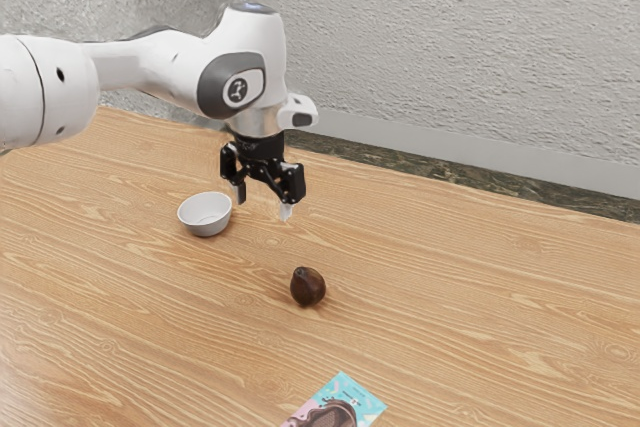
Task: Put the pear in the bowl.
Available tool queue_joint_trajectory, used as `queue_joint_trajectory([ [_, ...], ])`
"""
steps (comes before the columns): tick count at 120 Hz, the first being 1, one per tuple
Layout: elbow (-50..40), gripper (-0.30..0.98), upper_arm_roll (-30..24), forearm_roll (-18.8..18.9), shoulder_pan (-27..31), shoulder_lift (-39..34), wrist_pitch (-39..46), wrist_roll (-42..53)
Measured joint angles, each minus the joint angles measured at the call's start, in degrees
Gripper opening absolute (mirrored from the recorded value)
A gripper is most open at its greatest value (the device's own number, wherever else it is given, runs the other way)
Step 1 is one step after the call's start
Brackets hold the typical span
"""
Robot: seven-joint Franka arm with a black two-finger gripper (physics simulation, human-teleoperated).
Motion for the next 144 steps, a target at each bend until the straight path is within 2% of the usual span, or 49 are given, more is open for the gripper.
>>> queue_joint_trajectory([
  [23, -0.39, 0.67, -0.03, 0.06, -2.36, 6.29, 7.09, -6.44],
  [69, -4.52, 0.67, -0.09, -0.41, -4.31, 11.03, 17.89, -14.63],
  [144, -8.28, 0.63, -0.22, -3.35, -3.93, 12.88, 23.81, -21.01],
])
